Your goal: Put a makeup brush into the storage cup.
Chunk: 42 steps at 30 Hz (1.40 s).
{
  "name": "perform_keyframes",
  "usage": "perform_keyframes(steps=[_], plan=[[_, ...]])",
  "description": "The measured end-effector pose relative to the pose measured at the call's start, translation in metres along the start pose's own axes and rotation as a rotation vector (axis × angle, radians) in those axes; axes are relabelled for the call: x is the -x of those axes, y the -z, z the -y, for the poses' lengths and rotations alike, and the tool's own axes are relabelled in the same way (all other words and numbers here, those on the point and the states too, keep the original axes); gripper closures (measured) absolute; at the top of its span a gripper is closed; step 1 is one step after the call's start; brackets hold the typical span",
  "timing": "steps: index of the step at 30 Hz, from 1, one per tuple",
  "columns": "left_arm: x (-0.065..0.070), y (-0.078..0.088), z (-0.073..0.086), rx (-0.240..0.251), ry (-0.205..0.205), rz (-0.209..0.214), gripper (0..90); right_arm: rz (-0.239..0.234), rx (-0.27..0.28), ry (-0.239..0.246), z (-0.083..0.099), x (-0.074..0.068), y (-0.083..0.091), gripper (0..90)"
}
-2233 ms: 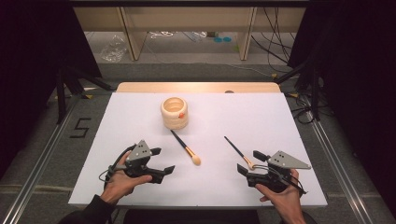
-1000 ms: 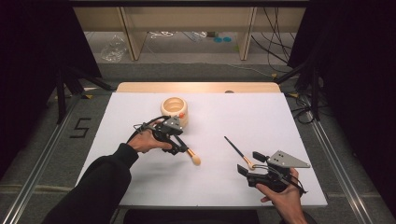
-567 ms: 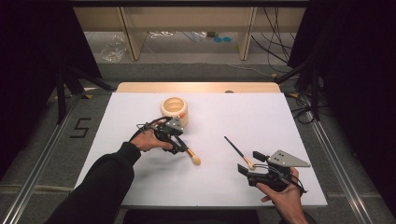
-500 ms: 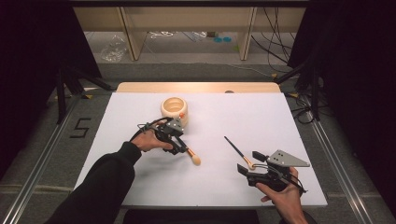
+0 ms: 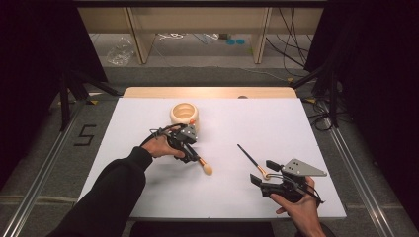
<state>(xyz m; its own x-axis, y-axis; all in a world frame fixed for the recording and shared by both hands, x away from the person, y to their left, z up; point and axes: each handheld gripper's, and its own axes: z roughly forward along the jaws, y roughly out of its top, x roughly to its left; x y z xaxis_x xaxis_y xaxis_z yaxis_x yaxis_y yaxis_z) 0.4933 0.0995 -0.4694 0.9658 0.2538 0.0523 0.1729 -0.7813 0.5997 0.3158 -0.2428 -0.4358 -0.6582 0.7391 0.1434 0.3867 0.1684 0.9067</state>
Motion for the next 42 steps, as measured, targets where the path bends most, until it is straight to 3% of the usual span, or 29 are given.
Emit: perform_keyframes(steps=[4, 10, 17, 18, 20, 22, 23, 25, 28, 29, 33, 34, 42], plan=[[-0.002, -0.005, -0.002, -0.015, -0.021, 0.025, 28.4, 0.001, -0.004, 0.001, 0.0, 0.0, 0.0, 23.2], [-0.005, -0.008, 0.002, -0.039, -0.01, 0.048, 32.2, -0.002, -0.005, 0.002, 0.0, 0.0, -0.001, 23.3], [-0.002, -0.007, 0.0, -0.077, -0.034, 0.055, 43.8, -0.004, -0.007, 0.002, 0.0, -0.001, -0.001, 23.3], [-0.001, -0.007, -0.001, -0.081, -0.032, 0.058, 47.6, 0.011, -0.044, 0.012, -0.001, 0.0, 0.002, 23.3], [0.0, -0.007, -0.002, -0.087, -0.021, 0.067, 49.0, 0.011, -0.044, 0.014, -0.001, 0.0, 0.002, 23.4], [0.001, -0.006, -0.004, -0.113, -0.035, 0.065, 51.5, 0.008, -0.045, 0.017, -0.001, 0.0, 0.002, 23.3], [0.002, -0.006, -0.006, -0.133, -0.04, 0.068, 53.1, -0.004, -0.02, 0.005, 0.0, -0.001, -0.001, 23.3], [0.003, -0.005, -0.01, -0.178, -0.067, 0.07, 55.7, -0.014, -0.027, 0.0, 0.0, -0.002, -0.001, 23.3], [0.003, -0.005, -0.015, -0.236, -0.075, 0.078, 59.9, -0.016, -0.028, 0.001, 0.0, -0.002, -0.001, 23.3], [0.005, -0.006, -0.016, -0.234, -0.059, 0.079, 61.1, -0.016, -0.031, 0.003, 0.0, -0.002, -0.001, 23.3], [0.006, -0.007, -0.024, -0.304, -0.098, 0.079, 64.6, -0.009, -0.048, 0.018, 0.0, -0.002, -0.001, 23.2], [0.006, -0.007, -0.025, -0.313, -0.1, 0.077, 65.2, -0.011, -0.028, 0.026, 0.001, -0.001, -0.003, 23.3], [0.005, -0.008, -0.028, -0.349, -0.07, 0.084, 68.0, -0.023, -0.041, 0.019, 0.001, -0.002, -0.003, 23.2]])
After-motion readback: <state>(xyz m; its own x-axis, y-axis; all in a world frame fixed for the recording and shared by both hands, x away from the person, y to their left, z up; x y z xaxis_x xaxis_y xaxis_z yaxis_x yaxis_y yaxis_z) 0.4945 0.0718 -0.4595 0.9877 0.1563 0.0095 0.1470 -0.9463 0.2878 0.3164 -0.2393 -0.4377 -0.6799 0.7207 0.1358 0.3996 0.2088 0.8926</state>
